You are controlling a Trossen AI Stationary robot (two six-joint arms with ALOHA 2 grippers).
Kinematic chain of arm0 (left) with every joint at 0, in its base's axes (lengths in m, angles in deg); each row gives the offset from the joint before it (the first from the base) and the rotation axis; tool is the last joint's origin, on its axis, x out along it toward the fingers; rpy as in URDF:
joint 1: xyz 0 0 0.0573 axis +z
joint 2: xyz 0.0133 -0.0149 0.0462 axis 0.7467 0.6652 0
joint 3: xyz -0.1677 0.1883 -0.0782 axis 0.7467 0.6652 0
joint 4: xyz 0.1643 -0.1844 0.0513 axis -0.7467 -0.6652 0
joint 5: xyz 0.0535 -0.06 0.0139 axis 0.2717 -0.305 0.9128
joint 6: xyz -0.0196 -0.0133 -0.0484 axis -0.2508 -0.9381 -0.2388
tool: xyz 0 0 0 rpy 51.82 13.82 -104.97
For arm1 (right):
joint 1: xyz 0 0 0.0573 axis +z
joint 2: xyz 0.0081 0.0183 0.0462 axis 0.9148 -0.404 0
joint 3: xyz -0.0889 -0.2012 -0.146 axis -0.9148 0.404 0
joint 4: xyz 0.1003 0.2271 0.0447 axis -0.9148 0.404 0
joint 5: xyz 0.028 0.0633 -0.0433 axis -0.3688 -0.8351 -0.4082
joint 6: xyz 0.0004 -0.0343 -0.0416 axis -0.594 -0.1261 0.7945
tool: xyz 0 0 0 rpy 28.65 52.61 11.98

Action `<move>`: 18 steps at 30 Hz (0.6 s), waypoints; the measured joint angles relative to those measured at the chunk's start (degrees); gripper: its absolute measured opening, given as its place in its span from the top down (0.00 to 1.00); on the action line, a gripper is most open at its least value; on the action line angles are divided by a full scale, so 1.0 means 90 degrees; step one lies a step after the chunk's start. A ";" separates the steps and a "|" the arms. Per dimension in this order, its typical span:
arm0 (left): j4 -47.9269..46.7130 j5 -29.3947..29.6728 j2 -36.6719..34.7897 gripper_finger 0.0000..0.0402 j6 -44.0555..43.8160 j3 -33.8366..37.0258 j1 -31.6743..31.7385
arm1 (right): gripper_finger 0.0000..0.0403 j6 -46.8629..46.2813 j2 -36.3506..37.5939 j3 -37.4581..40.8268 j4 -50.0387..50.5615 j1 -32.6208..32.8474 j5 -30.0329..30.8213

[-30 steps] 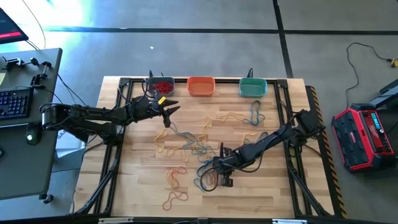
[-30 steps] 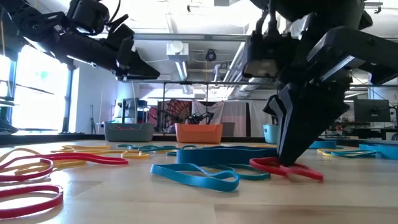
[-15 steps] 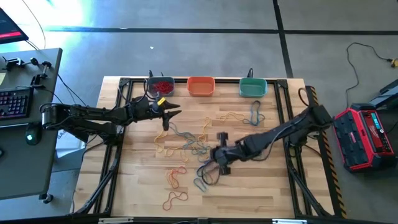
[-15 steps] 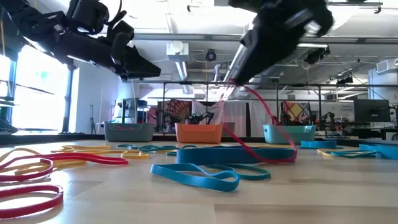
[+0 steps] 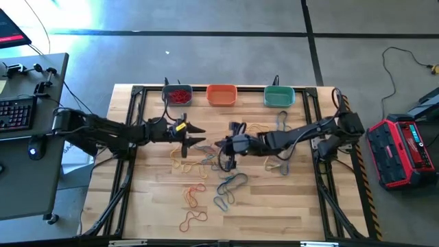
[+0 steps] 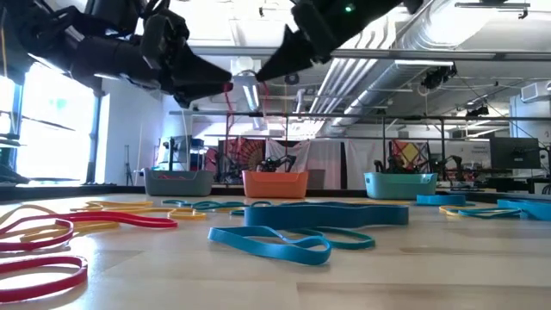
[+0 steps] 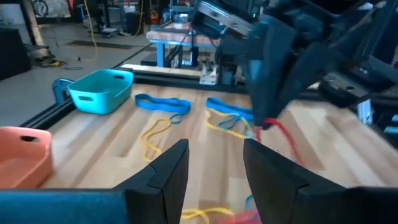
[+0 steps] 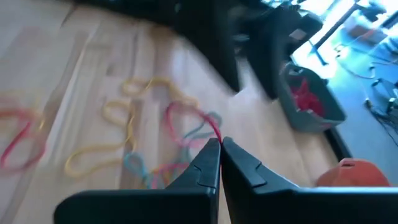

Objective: Sort rubber bands into baskets
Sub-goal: Put the red rubber band into the blue bin

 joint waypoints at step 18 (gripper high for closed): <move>0.0070 0.0112 0.1123 0.55 -0.0271 -0.1019 -0.0532 | 1.00 -0.0150 0.0007 0.0000 -0.0676 -0.0253 0.0412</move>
